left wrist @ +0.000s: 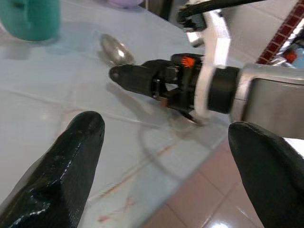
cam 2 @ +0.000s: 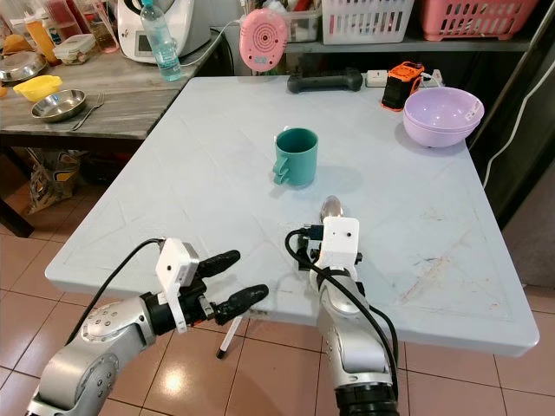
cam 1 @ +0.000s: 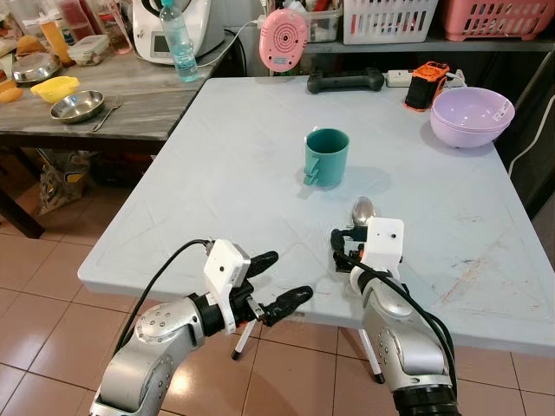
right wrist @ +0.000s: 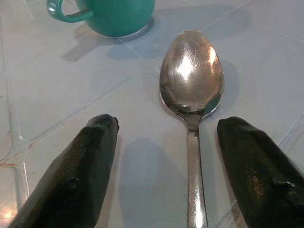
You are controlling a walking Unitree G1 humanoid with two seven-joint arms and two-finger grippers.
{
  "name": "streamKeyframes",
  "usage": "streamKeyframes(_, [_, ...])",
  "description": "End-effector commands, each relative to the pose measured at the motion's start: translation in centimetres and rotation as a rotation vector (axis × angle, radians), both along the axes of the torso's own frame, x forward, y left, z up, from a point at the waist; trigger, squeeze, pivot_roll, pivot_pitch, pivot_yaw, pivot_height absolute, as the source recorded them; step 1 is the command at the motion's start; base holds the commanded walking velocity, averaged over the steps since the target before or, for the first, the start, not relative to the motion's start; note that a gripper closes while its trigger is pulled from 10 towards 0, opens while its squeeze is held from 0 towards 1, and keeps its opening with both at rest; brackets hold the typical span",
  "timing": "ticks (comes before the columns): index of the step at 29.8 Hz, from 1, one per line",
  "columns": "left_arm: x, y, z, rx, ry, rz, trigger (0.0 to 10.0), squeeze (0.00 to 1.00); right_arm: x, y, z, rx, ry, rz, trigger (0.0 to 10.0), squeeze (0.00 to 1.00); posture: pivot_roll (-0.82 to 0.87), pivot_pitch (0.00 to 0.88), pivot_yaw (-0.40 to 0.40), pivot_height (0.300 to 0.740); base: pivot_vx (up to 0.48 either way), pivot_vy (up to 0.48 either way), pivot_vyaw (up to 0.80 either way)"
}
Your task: Setting the table
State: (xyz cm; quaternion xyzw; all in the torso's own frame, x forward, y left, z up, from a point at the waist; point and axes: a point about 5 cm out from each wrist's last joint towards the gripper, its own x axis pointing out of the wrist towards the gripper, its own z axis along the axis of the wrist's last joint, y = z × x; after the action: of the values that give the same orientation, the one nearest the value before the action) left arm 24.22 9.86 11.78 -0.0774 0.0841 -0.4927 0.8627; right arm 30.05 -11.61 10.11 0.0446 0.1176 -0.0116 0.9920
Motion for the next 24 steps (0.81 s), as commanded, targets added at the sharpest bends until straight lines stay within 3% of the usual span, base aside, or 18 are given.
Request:
streamKeyframes(1, [0.0, 0.2, 0.3, 0.008, -0.005, -0.018, 10.0, 0.00, -0.3, 0.7, -1.0, 0.047, 0.063, -0.004, 0.0, 0.00, -0.09, 0.077, 0.100, 0.740, 0.000, 0.000, 0.00])
streamKeyframes(17, [0.4, 0.8, -0.3, 0.043, -0.004, -0.039, 10.0, 0.00, -0.3, 0.2, -1.9, 0.113, 0.125, -0.041, 0.0, 0.00, -0.10, 0.080, 0.108, 0.740, 0.000, 0.000, 0.00])
streamKeyframes(24, [0.3, 0.9, -0.7, 0.045, 0.003, -0.043, 10.0, 0.00, -0.4, -0.4, -2.7, 0.053, 0.190, -0.057, 0.0, 0.00, -0.09, 0.080, 0.106, 0.740, 0.000, 0.000, 0.00])
